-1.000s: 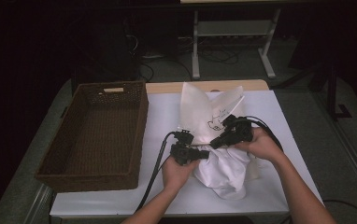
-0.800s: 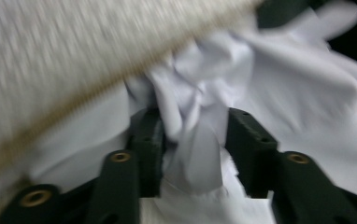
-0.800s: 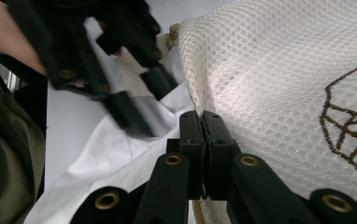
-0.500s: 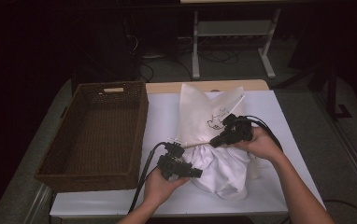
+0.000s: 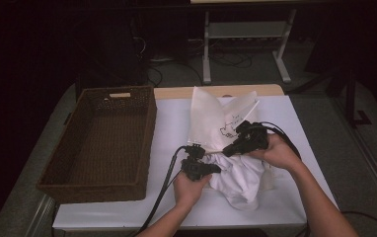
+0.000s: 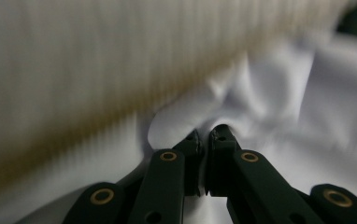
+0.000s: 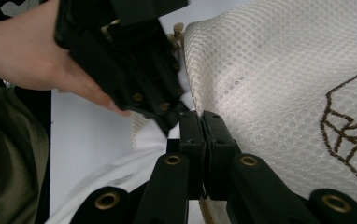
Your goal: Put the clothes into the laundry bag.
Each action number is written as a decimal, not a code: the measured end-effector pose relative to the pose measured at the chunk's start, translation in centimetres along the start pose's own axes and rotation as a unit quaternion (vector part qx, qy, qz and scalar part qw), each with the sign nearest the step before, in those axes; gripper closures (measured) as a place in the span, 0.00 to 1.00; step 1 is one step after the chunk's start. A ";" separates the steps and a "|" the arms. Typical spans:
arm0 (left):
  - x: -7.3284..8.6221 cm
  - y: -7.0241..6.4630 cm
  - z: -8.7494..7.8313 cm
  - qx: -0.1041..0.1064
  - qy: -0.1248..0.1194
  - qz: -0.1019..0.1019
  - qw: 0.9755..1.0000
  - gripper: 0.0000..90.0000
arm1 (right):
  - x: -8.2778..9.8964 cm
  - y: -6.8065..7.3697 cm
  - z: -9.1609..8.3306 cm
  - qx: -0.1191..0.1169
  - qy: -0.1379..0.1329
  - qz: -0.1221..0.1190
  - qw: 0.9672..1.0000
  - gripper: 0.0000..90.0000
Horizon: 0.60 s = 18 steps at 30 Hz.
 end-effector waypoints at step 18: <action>1.1 -0.5 -4.5 -0.032 0.028 0.058 0.997 0.60 | 0.5 -0.8 0.7 0.000 -0.005 0.016 1.000 0.97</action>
Point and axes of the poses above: each handheld gripper's, and its own axes: z roughly forward along the jaws, x roughly out of its underside, y roughly to its left, the point moved 3 cm from there along z, roughly forward along the jaws, and after that the axes turned 4 degrees about y, right-handed, at the moved point
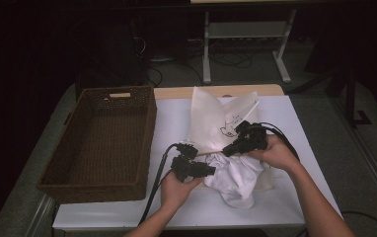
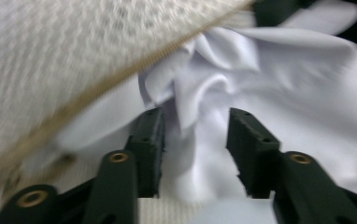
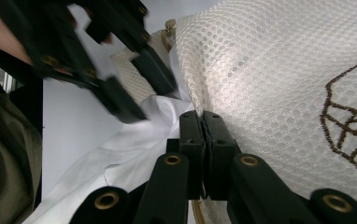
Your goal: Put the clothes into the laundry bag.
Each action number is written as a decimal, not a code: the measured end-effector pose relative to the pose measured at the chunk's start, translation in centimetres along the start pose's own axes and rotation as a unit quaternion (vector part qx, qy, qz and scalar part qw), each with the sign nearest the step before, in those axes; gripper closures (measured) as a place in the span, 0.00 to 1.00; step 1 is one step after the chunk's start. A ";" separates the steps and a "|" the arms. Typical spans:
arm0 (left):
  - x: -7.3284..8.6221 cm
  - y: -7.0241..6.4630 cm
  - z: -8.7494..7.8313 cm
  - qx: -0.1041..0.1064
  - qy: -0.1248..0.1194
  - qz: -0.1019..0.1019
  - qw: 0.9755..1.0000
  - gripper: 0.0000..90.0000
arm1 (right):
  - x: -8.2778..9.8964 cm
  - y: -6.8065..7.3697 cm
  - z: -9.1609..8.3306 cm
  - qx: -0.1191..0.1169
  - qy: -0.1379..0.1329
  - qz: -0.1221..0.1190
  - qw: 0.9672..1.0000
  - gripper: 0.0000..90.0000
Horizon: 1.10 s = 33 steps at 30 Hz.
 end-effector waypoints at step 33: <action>-1.3 -1.7 3.7 0.013 0.004 0.017 1.000 0.85 | -0.1 0.2 -0.7 0.010 0.001 -0.001 1.000 0.97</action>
Point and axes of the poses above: each handheld gripper's, and its own axes: z roughly forward along the jaws, x roughly out of its underside, y roughly to its left, the point moved 3 cm from there along z, roughly forward along the jaws, and after that the axes turned 4 degrees about y, right-handed, at the moved point
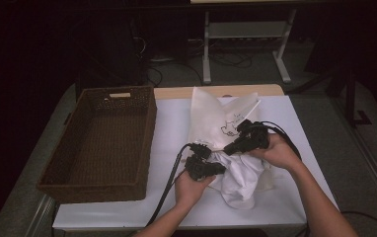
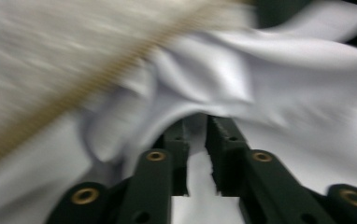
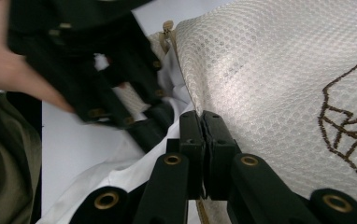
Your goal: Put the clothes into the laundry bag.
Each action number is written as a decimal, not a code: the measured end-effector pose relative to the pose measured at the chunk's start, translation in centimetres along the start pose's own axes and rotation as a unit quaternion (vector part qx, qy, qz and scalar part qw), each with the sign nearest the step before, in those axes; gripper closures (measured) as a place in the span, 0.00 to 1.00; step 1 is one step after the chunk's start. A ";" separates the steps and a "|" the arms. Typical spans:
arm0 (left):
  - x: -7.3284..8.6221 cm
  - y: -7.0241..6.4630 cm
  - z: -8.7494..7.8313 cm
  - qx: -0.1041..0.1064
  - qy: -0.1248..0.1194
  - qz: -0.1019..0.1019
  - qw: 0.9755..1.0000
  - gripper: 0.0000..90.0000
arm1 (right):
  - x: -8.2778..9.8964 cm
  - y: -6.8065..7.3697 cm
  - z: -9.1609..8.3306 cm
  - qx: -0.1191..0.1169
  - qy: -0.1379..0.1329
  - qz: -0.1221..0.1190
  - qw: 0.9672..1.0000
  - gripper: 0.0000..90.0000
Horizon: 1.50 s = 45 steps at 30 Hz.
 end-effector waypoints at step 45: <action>-2.1 1.7 0.8 -0.026 -0.058 -0.070 0.996 0.87 | 0.7 -0.2 0.3 0.016 0.011 0.013 1.000 0.97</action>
Point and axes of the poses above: each handheld gripper's, and its own axes: z roughly forward along the jaws, x roughly out of its underside, y roughly to its left, the point moved 3 cm from there along z, roughly forward along the jaws, and after that the axes turned 4 degrees about y, right-handed, at the moved point
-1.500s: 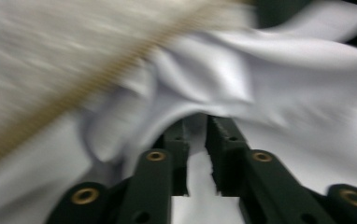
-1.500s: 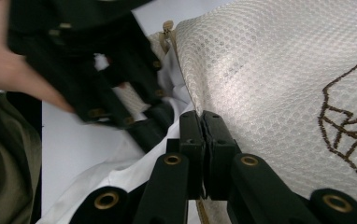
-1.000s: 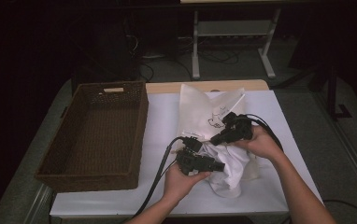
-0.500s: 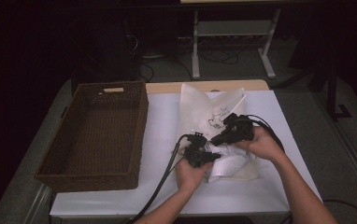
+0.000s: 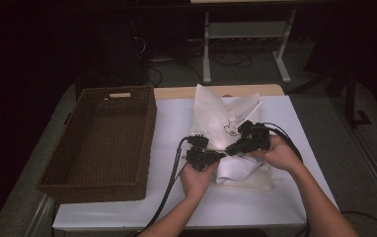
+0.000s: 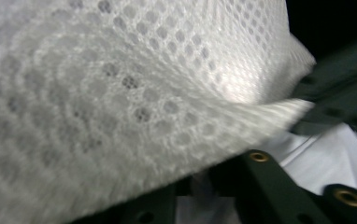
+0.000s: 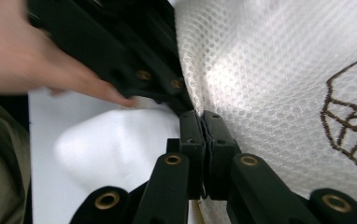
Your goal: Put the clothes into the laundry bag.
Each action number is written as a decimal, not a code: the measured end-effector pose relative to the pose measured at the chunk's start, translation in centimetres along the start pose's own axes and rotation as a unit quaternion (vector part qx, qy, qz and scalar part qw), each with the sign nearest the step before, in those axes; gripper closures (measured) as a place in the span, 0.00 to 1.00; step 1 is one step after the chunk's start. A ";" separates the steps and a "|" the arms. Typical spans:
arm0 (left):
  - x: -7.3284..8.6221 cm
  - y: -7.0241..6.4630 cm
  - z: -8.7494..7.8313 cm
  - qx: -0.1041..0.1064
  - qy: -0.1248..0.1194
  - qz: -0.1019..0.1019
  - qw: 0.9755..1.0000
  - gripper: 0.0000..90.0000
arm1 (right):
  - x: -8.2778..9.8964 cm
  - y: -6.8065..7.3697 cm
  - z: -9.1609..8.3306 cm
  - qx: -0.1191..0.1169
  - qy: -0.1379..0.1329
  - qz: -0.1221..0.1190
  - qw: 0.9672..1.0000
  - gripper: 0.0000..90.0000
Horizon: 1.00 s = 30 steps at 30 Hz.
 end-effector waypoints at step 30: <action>3.0 -2.0 0.9 0.032 0.079 0.051 0.995 0.50 | -0.3 0.2 0.3 0.003 0.013 -0.008 1.000 0.97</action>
Point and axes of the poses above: each handheld gripper's, and its own axes: z roughly forward along the jaws, x roughly out of its underside, y roughly to its left, the point moved 3 cm from there along z, roughly forward along the jaws, and after that the axes turned 4 degrees about y, right-handed, at the moved point
